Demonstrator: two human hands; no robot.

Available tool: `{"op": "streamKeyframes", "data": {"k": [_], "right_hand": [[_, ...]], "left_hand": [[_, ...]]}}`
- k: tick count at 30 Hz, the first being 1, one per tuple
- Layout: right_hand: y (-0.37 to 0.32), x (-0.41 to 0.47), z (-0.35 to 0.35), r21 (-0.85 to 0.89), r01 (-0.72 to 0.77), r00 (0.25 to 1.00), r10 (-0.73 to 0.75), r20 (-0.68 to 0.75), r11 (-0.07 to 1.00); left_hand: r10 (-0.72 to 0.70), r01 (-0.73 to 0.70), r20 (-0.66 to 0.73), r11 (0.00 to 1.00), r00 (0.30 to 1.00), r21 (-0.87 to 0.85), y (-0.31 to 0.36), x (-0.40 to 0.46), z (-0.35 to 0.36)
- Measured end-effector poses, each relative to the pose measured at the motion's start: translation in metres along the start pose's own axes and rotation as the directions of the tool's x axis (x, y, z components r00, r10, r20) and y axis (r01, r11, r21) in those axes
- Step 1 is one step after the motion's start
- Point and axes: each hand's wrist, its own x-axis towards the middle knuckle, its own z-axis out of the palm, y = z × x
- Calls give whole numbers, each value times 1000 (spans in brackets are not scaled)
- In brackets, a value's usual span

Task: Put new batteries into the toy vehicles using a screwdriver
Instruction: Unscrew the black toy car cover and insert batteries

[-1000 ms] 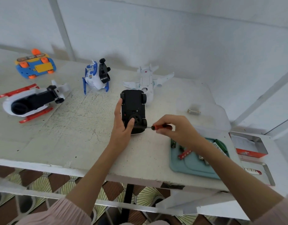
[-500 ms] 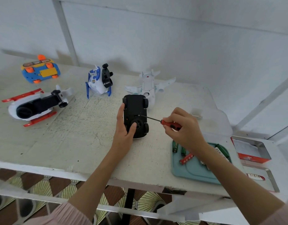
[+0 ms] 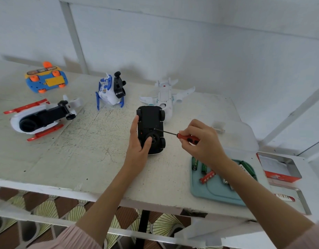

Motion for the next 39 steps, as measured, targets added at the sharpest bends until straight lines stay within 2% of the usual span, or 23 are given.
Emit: {"op": "streamKeyframes", "data": {"k": [8,13,17,20,24,28,30,33,35,37,39], "right_hand": [[-3,7,-4,-70,-4,1000,7,30,998],[-11,22,-14,-256,39,999,-34,26,966],[-23,37,-17,-382,118,992,-122,15,917],[-33,47,-13,-433,177,984,-168,61,884],[-43,57,-15,-470,156,979,-74,187,869],[-50,59,-22,-391,127,964,-20,266,912],[-52,58,-23,-451,45,964,79,252,891],[-53,58,-25,-622,-28,928,252,275,782],[-52,57,-27,-566,-76,917,280,283,821],[-51,55,-28,-407,-71,933,204,295,911],[-51,53,-30,-331,-41,936,152,316,943]], "left_hand": [[-7,7,5,1000,1000,11,0,1,1],[8,-8,6,1000,1000,-5,-1,0,0],[16,-16,-3,1000,1000,4,-3,0,0],[17,-17,-3,1000,1000,4,-4,1,0],[15,-15,-4,1000,1000,-11,-3,2,0],[15,-15,-5,1000,1000,-7,-4,1,0],[16,-16,-3,1000,1000,1,-4,1,1],[9,-9,-3,1000,1000,2,-3,2,1],[4,-4,-4,1000,1000,4,-4,2,1],[8,-8,-6,1000,1000,7,-4,2,0],[11,-11,-3,1000,1000,1,-5,2,0]]}}
